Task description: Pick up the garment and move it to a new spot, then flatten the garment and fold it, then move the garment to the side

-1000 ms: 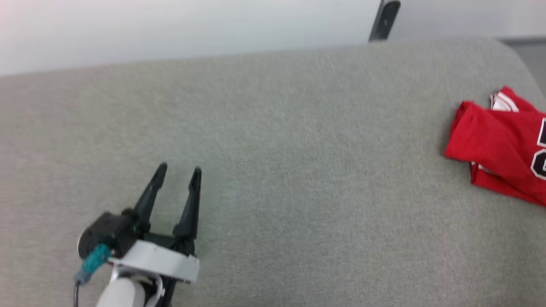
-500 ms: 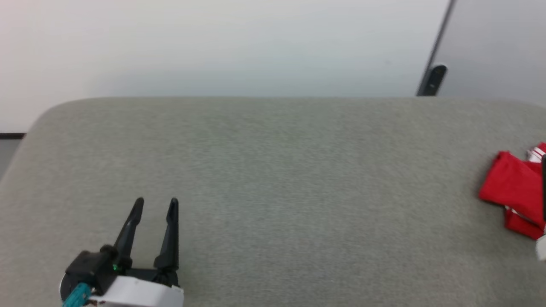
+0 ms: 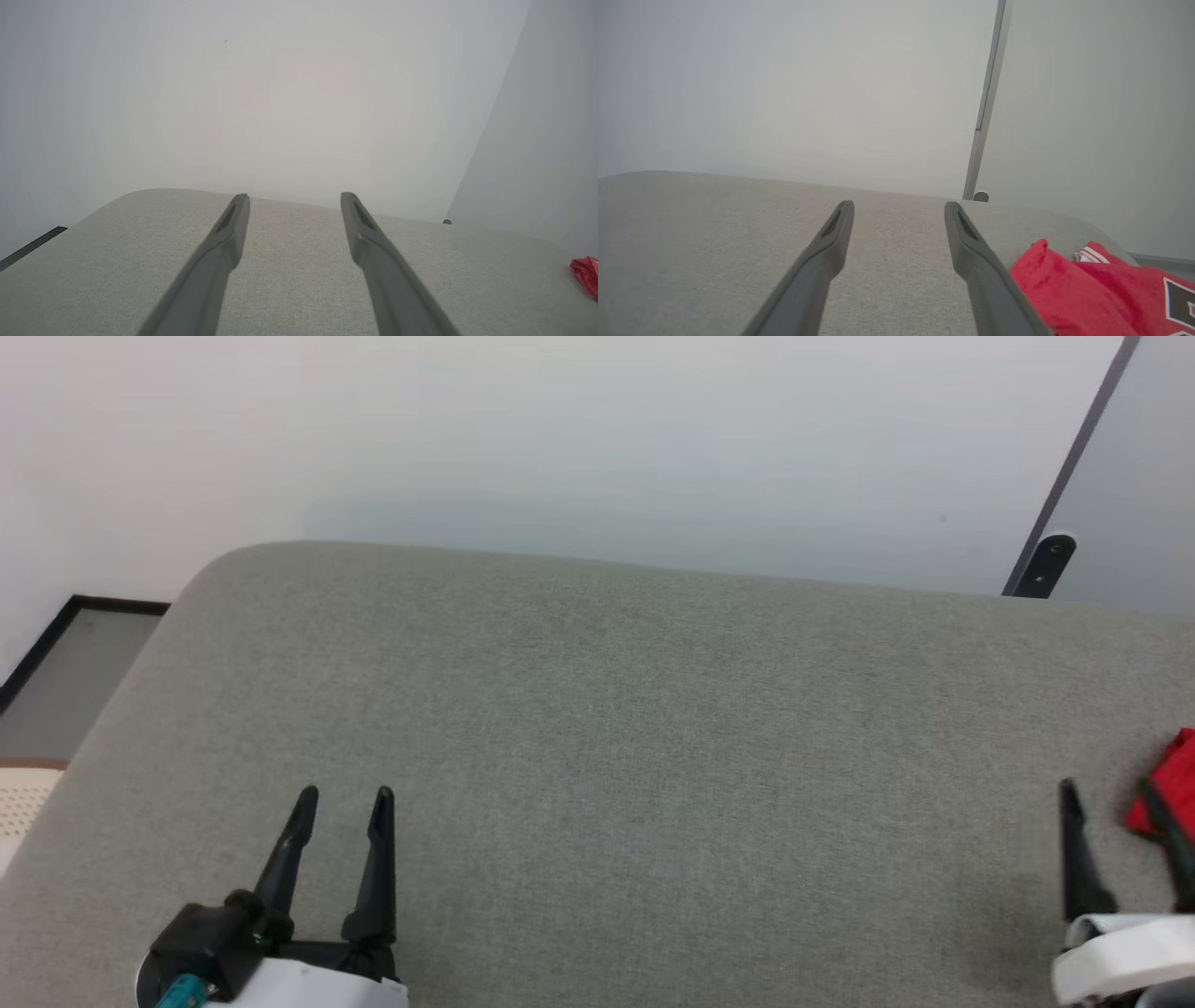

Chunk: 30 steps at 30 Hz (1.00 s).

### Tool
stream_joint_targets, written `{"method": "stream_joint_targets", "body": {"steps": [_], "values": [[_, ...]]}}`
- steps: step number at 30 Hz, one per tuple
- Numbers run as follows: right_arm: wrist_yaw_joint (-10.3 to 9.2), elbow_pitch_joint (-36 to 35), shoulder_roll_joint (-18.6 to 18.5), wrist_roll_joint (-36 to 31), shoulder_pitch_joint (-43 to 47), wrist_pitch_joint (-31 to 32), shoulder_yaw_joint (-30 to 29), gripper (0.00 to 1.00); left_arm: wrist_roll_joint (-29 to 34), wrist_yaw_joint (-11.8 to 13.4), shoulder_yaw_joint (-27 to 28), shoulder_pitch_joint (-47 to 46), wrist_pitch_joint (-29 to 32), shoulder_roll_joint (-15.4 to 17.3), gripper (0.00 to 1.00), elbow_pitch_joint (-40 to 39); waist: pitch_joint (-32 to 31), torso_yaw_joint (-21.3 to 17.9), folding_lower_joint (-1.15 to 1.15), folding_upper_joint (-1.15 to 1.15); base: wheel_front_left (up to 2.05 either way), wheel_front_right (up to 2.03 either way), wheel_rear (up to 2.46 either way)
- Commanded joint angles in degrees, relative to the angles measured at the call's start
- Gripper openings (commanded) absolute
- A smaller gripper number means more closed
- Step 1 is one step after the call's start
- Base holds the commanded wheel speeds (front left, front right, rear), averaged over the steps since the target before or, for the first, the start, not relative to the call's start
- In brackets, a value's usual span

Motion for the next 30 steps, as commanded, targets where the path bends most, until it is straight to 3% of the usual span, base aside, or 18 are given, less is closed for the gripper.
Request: {"method": "stream_joint_targets", "body": {"steps": [1, 10, 30], "values": [[-0.08, -0.5, 1.1, -0.4, 1.1, -0.3, 0.4, 1.0, 0.4, -0.2, 0.1, 0.0, 0.0, -0.1, 1.0, 0.0, 0.2, 0.2, 0.0, 0.0, 0.0, 0.0, 0.0], [-0.08, -3.6, 5.9, -3.9, 3.8, -0.3, 2.9, 1.0, 1.9, -0.2, -0.3, -0.2, 0.0, 0.0, 1.0, 2.0, 0.7, 0.1, 0.0, 0.0, 0.0, 0.0, 0.0], [-0.08, -3.8, 6.7, -4.9, 4.9, -0.3, 3.6, 1.0, -0.6, -0.2, -0.9, 1.2, 0.0, 0.7, 1.0, 3.3, 0.3, -0.9, 0.0, 0.0, 0.0, 0.0, 0.0]]}}
